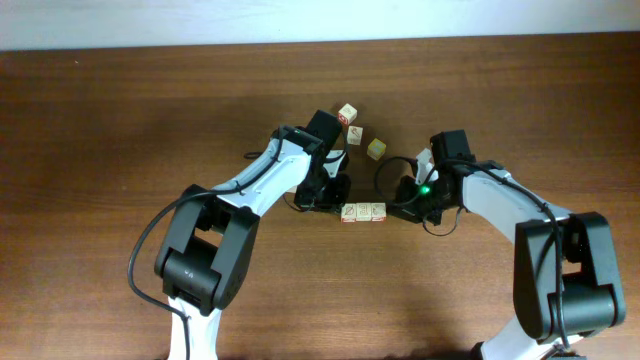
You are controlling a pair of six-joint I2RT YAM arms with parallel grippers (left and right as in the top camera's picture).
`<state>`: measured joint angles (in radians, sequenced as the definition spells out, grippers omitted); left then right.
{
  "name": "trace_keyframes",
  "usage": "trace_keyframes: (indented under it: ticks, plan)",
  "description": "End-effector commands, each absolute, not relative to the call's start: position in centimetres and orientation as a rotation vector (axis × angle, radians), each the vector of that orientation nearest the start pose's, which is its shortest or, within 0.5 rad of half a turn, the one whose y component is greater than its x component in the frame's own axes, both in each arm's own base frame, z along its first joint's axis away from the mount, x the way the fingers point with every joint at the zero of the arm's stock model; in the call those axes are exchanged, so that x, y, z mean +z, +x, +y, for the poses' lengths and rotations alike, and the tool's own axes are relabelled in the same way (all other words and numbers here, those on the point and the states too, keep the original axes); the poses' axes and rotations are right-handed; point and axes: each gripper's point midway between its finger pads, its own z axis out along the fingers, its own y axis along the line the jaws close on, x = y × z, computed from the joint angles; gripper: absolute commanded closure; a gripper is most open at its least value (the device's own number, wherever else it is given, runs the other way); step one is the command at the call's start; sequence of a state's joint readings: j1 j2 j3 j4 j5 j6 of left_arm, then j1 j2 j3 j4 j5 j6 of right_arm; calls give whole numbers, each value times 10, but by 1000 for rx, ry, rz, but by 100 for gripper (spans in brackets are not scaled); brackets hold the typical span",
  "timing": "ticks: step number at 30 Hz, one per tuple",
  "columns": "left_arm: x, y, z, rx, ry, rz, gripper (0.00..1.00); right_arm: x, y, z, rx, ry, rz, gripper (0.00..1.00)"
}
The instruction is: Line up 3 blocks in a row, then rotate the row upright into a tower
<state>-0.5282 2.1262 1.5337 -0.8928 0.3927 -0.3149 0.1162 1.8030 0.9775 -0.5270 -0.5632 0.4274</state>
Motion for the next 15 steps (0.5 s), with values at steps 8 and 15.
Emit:
trace_keyframes:
  ticks: [8,15]
  plan:
    - [18,328,-269,-651,354,3136,100,31,322,157,1064,13,2857,96]
    - [18,328,-269,-651,354,3136,100,41,325,167,996,-78,2859,96]
